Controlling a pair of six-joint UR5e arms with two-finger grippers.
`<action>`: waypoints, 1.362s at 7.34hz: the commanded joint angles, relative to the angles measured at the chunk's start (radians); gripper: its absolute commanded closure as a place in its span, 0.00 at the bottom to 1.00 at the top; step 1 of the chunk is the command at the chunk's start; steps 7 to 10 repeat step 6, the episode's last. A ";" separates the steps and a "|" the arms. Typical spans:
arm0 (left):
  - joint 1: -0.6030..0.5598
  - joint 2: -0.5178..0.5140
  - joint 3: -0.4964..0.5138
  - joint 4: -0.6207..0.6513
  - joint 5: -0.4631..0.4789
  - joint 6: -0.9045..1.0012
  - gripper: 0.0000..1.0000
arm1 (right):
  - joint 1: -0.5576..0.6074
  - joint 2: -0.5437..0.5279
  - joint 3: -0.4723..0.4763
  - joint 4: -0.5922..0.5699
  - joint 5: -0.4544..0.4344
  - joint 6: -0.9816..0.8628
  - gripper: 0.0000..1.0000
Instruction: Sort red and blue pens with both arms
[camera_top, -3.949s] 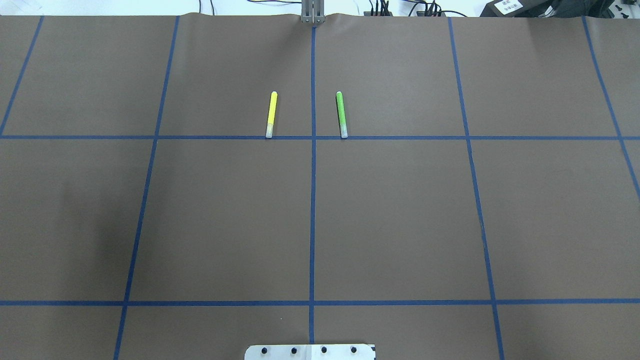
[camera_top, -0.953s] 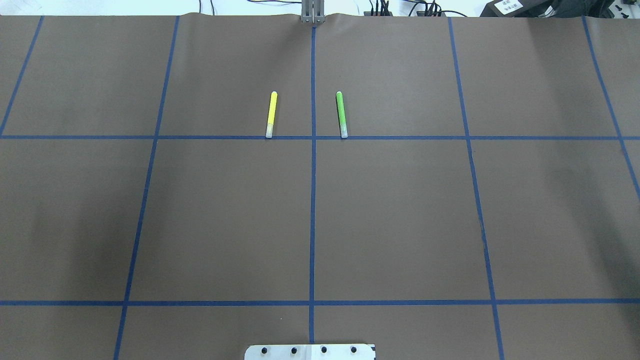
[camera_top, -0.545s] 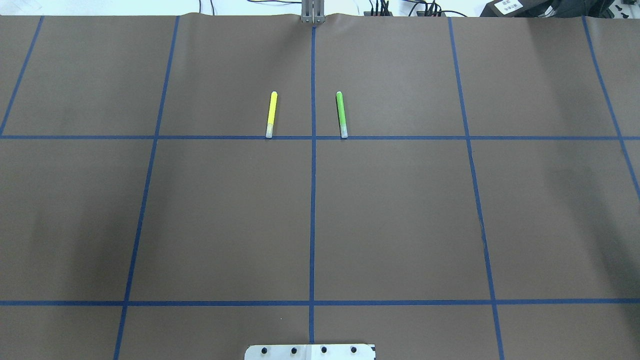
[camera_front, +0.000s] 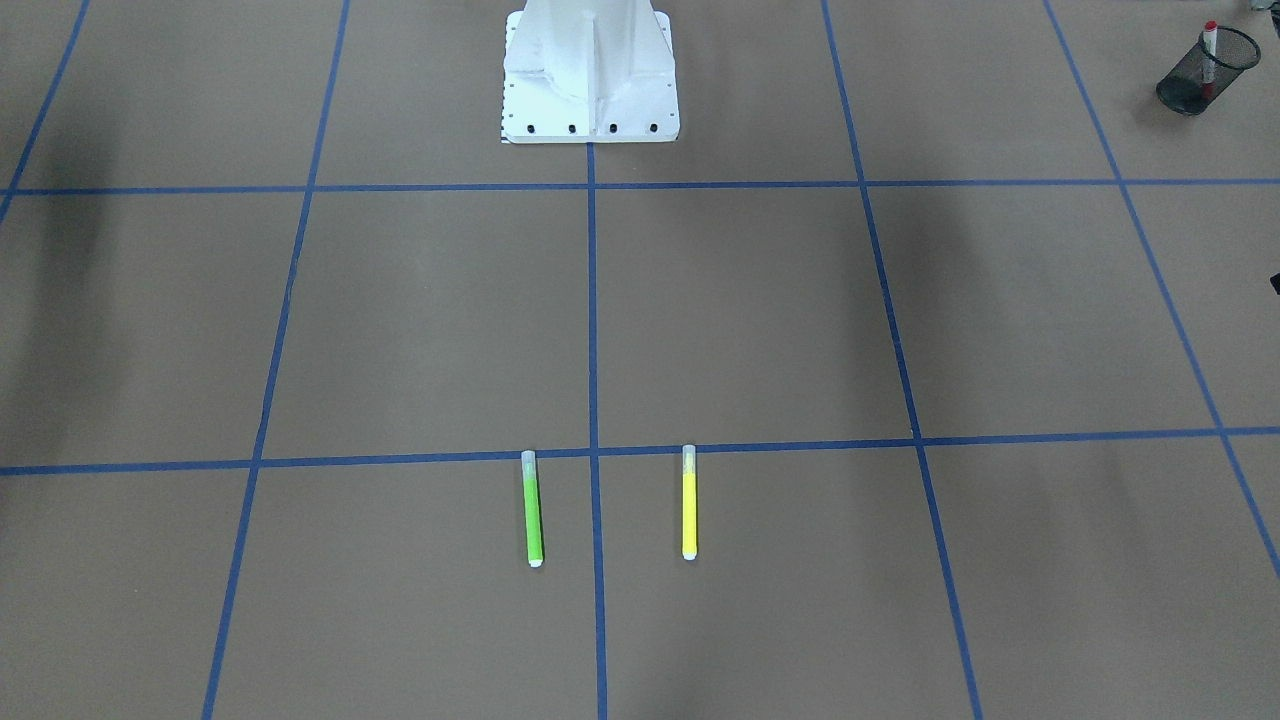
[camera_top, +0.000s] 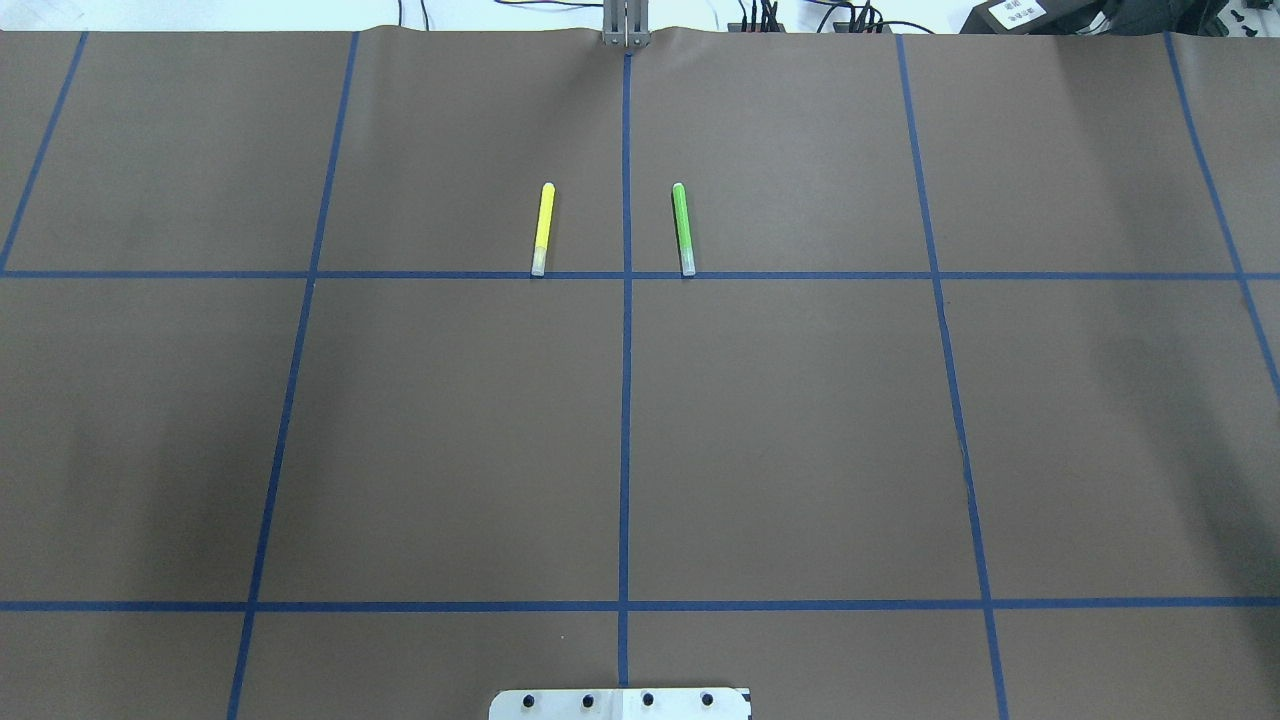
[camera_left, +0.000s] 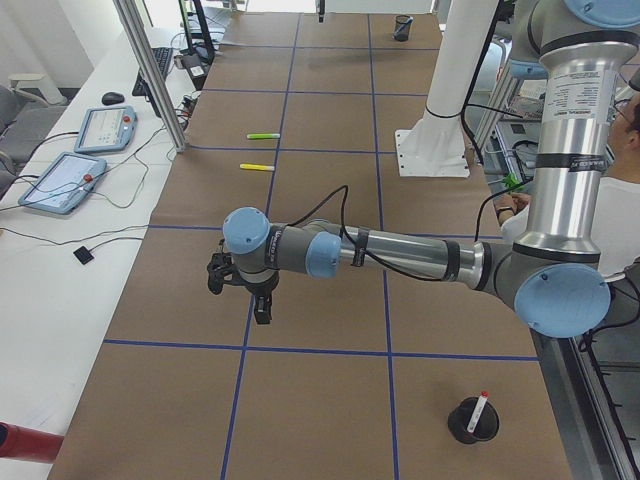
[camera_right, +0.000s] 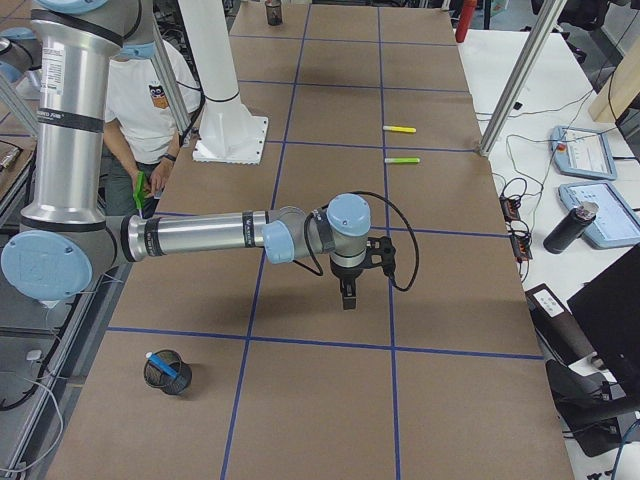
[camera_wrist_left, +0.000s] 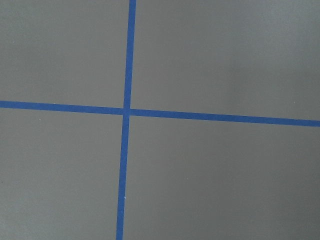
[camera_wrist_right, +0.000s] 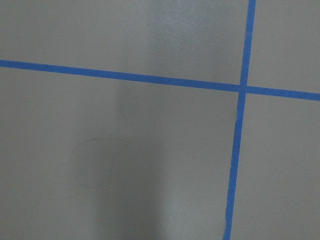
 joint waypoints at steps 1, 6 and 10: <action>0.001 0.001 -0.007 -0.004 0.057 0.003 0.01 | 0.002 0.001 0.000 0.000 -0.006 0.000 0.00; -0.002 0.004 -0.007 -0.014 0.154 0.153 0.01 | 0.001 0.006 -0.002 0.000 -0.008 0.000 0.00; -0.002 0.004 -0.007 -0.014 0.154 0.153 0.01 | 0.001 0.006 -0.002 0.000 -0.008 0.000 0.00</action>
